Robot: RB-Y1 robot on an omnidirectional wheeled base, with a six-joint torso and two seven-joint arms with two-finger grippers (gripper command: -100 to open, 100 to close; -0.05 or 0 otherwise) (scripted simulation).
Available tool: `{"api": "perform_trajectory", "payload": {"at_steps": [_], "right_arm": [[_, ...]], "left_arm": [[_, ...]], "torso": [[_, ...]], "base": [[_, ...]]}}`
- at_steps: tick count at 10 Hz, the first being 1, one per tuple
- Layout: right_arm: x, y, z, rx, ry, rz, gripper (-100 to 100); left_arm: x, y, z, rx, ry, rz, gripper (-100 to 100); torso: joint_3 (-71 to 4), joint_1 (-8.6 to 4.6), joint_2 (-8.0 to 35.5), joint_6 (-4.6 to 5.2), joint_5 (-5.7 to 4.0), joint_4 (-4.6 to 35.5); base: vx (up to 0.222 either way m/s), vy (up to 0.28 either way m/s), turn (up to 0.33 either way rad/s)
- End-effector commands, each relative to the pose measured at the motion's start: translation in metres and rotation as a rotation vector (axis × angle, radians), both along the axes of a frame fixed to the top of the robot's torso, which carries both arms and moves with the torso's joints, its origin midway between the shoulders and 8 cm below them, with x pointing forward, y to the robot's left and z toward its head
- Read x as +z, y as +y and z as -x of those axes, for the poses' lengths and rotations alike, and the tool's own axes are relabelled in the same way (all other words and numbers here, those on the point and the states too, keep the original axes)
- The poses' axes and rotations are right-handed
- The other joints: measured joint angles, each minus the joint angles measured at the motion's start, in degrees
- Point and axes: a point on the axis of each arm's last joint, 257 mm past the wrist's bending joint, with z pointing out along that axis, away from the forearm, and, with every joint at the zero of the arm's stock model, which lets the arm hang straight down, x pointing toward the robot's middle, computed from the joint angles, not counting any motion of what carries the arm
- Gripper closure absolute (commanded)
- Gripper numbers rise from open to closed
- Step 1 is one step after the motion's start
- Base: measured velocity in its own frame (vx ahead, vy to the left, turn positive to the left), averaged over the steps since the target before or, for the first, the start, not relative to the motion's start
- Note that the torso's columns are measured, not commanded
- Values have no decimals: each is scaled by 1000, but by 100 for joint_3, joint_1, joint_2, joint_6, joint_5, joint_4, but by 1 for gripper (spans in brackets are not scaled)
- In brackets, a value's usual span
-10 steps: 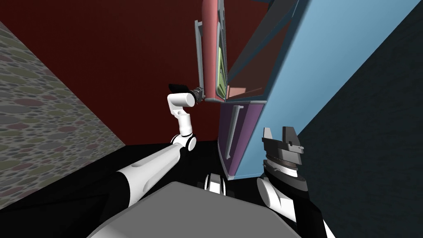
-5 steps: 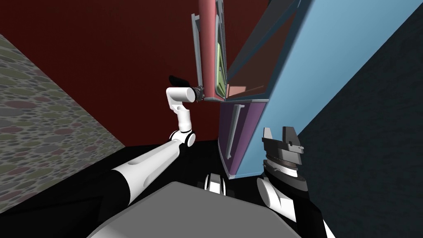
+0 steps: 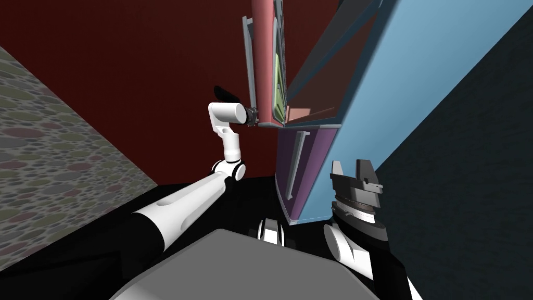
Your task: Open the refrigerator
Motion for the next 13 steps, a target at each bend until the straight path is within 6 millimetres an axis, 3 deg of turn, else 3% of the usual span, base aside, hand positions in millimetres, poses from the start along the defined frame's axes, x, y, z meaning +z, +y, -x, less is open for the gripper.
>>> {"api": "perform_trajectory", "payload": {"at_steps": [1,3,4,5,7,13], "right_arm": [[0,0,0,0,0,0,0],[0,0,0,0,0,0,0],[0,0,0,0,0,0,0],[0,0,0,0,0,0,0],[0,0,0,0,0,0,0],[0,0,0,0,0,1,0]], "left_arm": [[1,0,0,5,14,-14,-100],[5,1,2,8,16,-15,-100],[5,2,2,9,16,-15,100],[7,-11,4,-32,14,-15,100],[7,-17,4,-52,14,-15,100],[10,-53,10,-173,14,-11,100]], "torso": [[5,2,7,-2,2,3],[-9,-14,-19,0,-4,-2],[-12,-13,-12,7,-7,-9],[-11,-11,-8,8,-5,-9],[-49,44,-49,8,10,-2],[-27,-35,-22,0,-15,0]], "base": [[-1,18,-3],[89,-15,-7],[0,3,14],[91,211,-68],[88,266,-74],[118,315,-81]]}}
